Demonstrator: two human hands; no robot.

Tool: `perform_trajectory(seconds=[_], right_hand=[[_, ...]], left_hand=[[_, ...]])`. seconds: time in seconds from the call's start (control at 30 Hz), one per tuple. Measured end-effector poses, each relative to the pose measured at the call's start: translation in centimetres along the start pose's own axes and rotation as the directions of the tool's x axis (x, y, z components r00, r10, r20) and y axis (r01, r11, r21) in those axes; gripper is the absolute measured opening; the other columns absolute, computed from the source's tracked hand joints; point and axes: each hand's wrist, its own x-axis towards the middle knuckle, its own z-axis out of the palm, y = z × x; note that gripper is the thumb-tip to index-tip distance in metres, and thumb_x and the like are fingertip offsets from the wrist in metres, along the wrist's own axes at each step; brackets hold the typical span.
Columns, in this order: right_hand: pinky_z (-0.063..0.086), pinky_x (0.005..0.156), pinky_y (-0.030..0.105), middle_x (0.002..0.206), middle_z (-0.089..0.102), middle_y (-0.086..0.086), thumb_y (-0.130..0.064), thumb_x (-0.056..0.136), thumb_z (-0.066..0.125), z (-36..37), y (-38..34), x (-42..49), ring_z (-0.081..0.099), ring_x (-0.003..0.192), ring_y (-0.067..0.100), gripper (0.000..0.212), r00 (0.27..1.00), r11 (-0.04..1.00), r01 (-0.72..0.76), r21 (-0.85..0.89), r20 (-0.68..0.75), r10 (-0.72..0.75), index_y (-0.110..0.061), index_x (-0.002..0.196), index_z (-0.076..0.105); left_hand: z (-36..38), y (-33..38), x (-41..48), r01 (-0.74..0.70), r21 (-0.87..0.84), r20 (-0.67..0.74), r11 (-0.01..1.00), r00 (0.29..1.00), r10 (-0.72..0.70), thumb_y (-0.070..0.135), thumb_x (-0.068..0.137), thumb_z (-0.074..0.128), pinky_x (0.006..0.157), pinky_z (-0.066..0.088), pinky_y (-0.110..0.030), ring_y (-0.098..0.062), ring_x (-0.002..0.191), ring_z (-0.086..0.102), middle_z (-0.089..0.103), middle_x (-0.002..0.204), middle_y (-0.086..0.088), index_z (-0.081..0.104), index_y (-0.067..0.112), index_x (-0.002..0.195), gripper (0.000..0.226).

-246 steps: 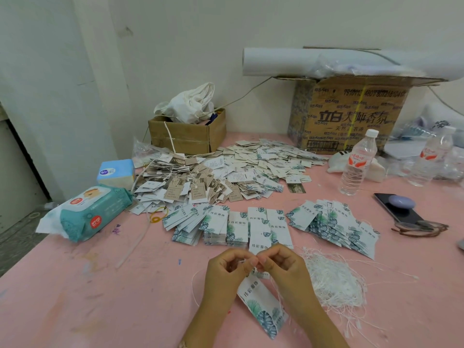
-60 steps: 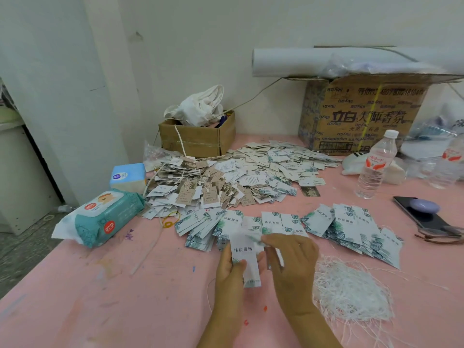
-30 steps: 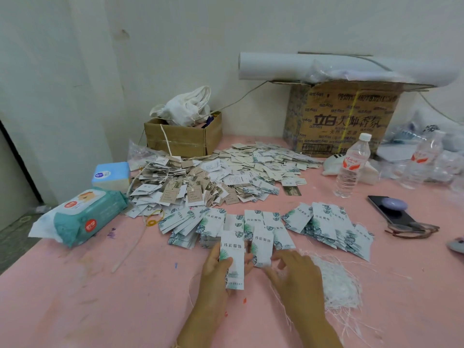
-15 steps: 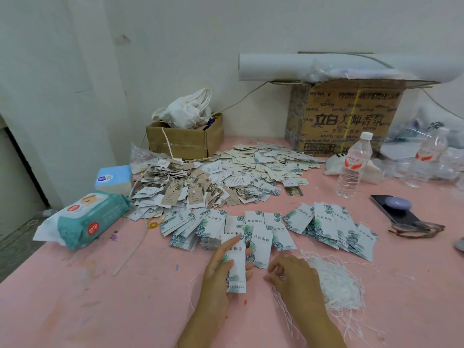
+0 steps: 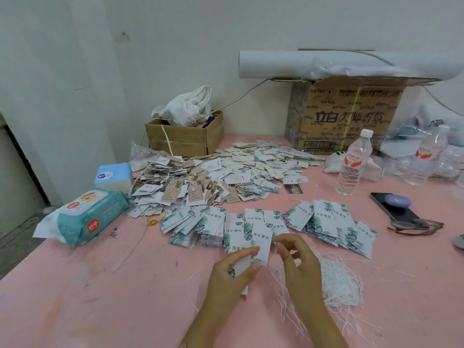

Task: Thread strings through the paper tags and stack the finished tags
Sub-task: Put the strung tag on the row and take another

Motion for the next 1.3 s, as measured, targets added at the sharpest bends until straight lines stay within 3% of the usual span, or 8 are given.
perform_trajectory(seconds=[0.1, 0.3, 0.43, 0.53, 0.73, 1.0, 1.13, 1.3], right_hand=[[0.043, 0.067, 0.015, 0.073, 0.061, -0.007, -0.006, 0.088, 0.063, 0.2, -0.6, -0.2, 0.057, 0.071, 0.008, 0.030, 0.991, 0.994, -0.041, 0.105, 0.131, 0.027, -0.036, 0.088, 0.068], [0.039, 0.064, 0.012, 0.067, 0.057, -0.006, -0.003, 0.086, 0.065, 1.0, -1.0, -1.0, 0.051, 0.064, 0.003, 0.031, 0.972, 0.995, -0.059, 0.079, 0.232, 0.039, -0.034, 0.088, 0.064], [0.043, 0.060, 0.019, 0.068, 0.060, -0.005, -0.028, 0.090, 0.065, 1.0, -1.0, -0.9, 0.055, 0.062, 0.009, 0.007, 0.971, 0.994, -0.060, 0.095, 0.238, 0.036, -0.035, 0.089, 0.062], [0.038, 0.051, 0.022, 0.058, 0.051, -0.008, -0.039, 0.087, 0.058, 0.8, -0.6, -0.8, 0.043, 0.055, 0.012, 0.010, 0.977, 0.985, -0.097, 0.142, 0.203, 0.067, -0.030, 0.088, 0.063], [0.029, 0.047, 0.018, 0.053, 0.040, -0.011, -0.037, 0.095, 0.048, 0.3, 0.3, -0.2, 0.032, 0.048, 0.008, 0.016, 0.994, 0.992, -0.106, 0.074, 0.022, 0.104, -0.032, 0.088, 0.062], [0.023, 0.043, 0.022, 0.045, 0.040, -0.007, -0.019, 0.100, 0.043, 0.1, 1.5, -0.5, 0.034, 0.040, 0.007, 0.017, 1.000, 0.905, -0.017, -0.425, -0.027, 0.006, -0.027, 0.093, 0.056], [0.024, 0.045, 0.023, 0.050, 0.041, -0.007, -0.019, 0.100, 0.042, 0.1, 1.4, -0.5, 0.035, 0.044, 0.009, 0.015, 0.995, 0.917, -0.060, -0.395, -0.092, 0.025, -0.018, 0.098, 0.057], [0.027, 0.045, 0.026, 0.055, 0.045, -0.004, -0.014, 0.101, 0.039, 0.0, 1.2, -0.4, 0.038, 0.048, 0.012, 0.018, 0.977, 0.928, -0.130, -0.348, -0.206, 0.059, -0.018, 0.098, 0.056]], left_hand=[[0.3, 0.2, -0.2, -0.064, 0.098, 0.046, 0.993, 0.997, 0.060, 0.025, 0.080, 0.079, 0.047, 0.049, -0.028, -0.002, 0.072, 0.063, 0.070, 0.108, 0.020, 0.073, 0.043, 0.106, 0.033], [0.4, -0.1, 0.0, -0.099, 0.169, 0.011, 0.981, 0.995, 0.099, 0.015, 0.079, 0.079, 0.058, 0.050, -0.020, -0.008, 0.083, 0.065, 0.073, 0.089, 0.006, 0.076, 0.021, 0.076, 0.007], [0.4, 0.2, -0.2, -0.096, 0.152, 0.003, 0.984, 0.995, 0.096, 0.012, 0.083, 0.075, 0.056, 0.050, -0.018, -0.005, 0.074, 0.065, 0.073, 0.086, 0.004, 0.073, 0.021, 0.073, 0.014], [0.1, 0.4, -0.1, -0.003, 0.020, -0.041, 1.000, 0.999, 0.004, 0.012, 0.086, 0.070, 0.046, 0.049, -0.026, -0.011, 0.066, 0.065, 0.076, 0.095, -0.001, 0.070, 0.023, 0.073, 0.018], [-0.4, 0.7, 0.5, 0.028, -0.305, -0.176, 0.952, 0.981, -0.085, 0.017, 0.077, 0.070, 0.061, 0.052, -0.020, -0.008, 0.067, 0.064, 0.074, 0.082, 0.002, 0.072, 0.013, 0.077, 0.004], [-1.2, 0.7, 0.6, 0.055, -0.676, -0.061, 0.735, 0.990, -0.130, 0.022, 0.078, 0.063, 0.062, 0.058, -0.025, -0.018, 0.073, 0.070, 0.071, 0.089, -0.017, 0.061, -0.008, 0.113, 0.045], [-1.1, 0.7, 0.6, 0.062, -0.764, -0.020, 0.643, 0.993, -0.119, 0.017, 0.081, 0.062, 0.068, 0.059, -0.027, -0.023, 0.085, 0.072, 0.070, 0.112, -0.020, 0.060, -0.008, 0.108, 0.037], [-1.5, 0.6, 0.8, 0.050, -0.832, -0.033, 0.553, 0.990, -0.139, 0.014, 0.083, 0.059, 0.067, 0.060, -0.029, -0.027, 0.086, 0.073, 0.072, 0.099, -0.022, 0.063, -0.006, 0.104, 0.029]])
